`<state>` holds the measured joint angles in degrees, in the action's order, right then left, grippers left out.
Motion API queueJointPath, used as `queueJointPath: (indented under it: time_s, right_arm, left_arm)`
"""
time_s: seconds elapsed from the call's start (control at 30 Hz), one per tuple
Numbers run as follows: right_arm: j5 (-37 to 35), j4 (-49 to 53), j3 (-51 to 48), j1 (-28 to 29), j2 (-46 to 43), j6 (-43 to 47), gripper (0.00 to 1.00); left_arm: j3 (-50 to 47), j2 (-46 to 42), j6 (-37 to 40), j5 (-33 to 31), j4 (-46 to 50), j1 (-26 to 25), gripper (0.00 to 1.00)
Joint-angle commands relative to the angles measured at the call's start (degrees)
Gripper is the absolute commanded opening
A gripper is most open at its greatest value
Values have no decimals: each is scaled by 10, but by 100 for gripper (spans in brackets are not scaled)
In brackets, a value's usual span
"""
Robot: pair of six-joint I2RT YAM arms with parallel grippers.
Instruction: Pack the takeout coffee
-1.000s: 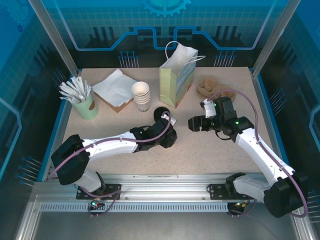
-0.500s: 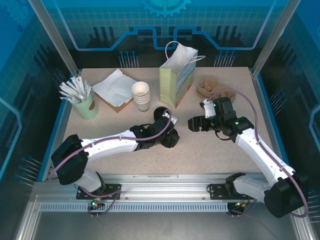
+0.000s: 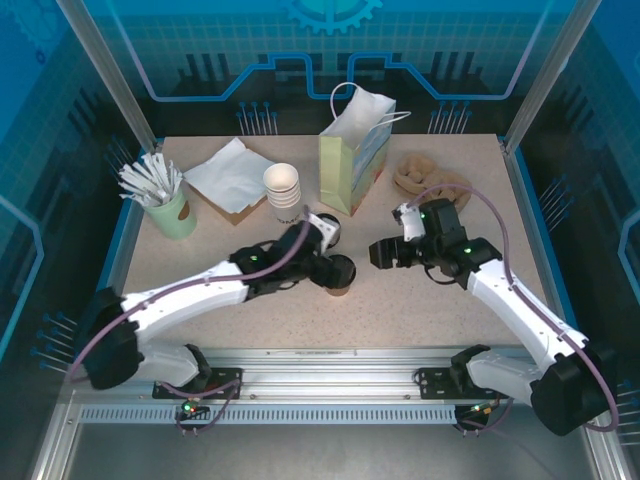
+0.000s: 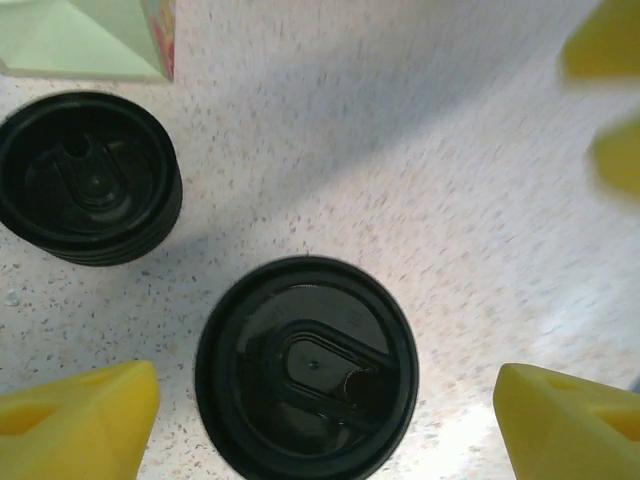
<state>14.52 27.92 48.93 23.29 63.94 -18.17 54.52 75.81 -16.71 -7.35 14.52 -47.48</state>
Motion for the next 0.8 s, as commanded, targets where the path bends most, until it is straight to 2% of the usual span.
queueJointPath:
  time_s: [0.0,0.17,0.27,0.53,0.77]
  right_arm:
    - [52,-60,-27,29,29,-27,84]
    - [87,-115,-37,48,80,-44,85]
    - [92,-130,-37,46,104,-46,83]
    - [134,-163,-34,25,169,-55,70]
    - [138,-166,-44,17,192,-50,62]
  left_arm:
    - [-45,-30,-58,104,-10,59,88]
    - [-87,-23,-106,216,-58,126,88]
    - [-96,-5,-122,249,-81,140,86]
    - [-109,33,-127,268,-101,149,74]
    - [-126,61,-129,273,-121,150,68]
